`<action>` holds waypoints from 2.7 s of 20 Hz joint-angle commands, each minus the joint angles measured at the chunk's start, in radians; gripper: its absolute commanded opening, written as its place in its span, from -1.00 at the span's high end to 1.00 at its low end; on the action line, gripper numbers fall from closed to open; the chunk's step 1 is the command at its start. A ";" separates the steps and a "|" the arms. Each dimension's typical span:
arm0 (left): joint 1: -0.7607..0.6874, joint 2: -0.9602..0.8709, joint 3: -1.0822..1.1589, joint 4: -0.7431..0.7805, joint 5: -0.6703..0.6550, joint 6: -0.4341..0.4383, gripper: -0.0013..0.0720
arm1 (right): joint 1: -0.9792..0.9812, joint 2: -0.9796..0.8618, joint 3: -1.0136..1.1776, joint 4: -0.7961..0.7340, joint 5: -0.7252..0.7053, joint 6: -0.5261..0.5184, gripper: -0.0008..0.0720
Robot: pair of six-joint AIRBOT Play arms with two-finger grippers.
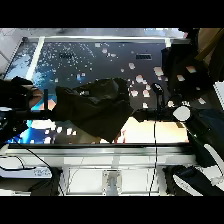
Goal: Fold the clothes and pants, and hang the long-sleeved shirts on hangers.
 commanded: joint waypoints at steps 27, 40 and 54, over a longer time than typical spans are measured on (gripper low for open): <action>-0.043 0.105 0.000 -0.169 -0.093 -0.158 0.86 | 0.211 -0.468 -0.155 0.677 -0.158 -0.278 -0.52; -0.042 0.166 0.008 -0.170 -0.093 -0.192 0.87 | 0.247 -0.504 0.158 0.572 -0.112 -0.302 0.95; -0.038 0.945 0.447 0.034 -0.150 -0.869 0.87 | 0.084 0.128 0.831 0.073 0.204 -0.026 0.96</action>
